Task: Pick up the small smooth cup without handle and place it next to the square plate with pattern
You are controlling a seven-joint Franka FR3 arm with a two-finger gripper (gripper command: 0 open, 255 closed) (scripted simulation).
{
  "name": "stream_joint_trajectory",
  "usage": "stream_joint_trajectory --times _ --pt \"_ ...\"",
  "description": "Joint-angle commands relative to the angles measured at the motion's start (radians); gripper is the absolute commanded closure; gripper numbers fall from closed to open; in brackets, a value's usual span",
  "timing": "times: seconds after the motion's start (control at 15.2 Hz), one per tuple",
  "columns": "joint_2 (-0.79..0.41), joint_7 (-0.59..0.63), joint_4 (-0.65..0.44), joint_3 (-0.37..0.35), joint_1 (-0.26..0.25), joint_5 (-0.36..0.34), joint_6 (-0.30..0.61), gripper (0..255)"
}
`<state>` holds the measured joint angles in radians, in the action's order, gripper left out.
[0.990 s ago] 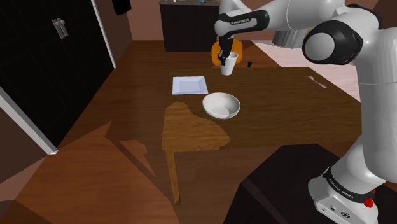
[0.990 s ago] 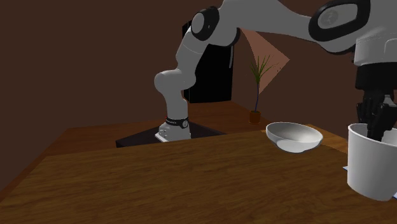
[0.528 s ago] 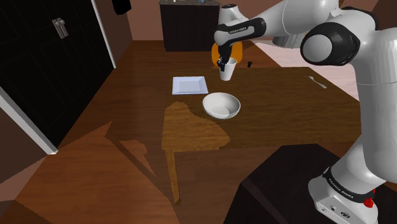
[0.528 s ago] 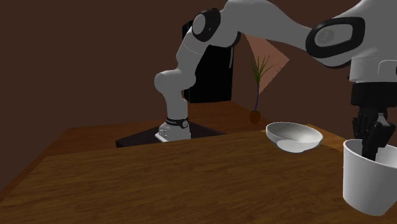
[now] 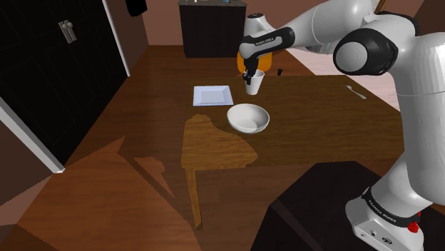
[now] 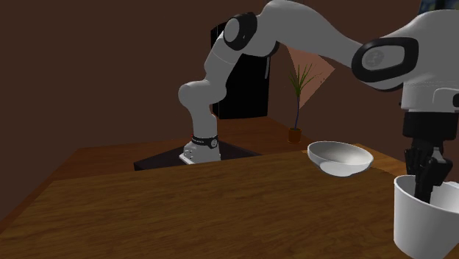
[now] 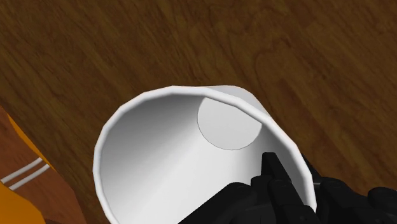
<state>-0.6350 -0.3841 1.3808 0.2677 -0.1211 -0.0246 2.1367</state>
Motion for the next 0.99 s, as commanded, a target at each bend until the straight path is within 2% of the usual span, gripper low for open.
stream_joint_trajectory --times 0.0,0.2,0.26,0.59,0.92 --pt "0.0 0.0 0.001 0.0 0.0 0.0 0.002 255" --pt "0.0 0.0 0.001 0.0 0.0 0.0 0.002 255" --pt "0.0 0.0 0.001 0.0 0.0 0.0 0.002 0" --pt "0.0 0.0 0.001 0.0 0.0 0.0 0.001 0" --pt "0.06 0.005 -0.029 0.005 -0.017 -0.011 -0.089 0"
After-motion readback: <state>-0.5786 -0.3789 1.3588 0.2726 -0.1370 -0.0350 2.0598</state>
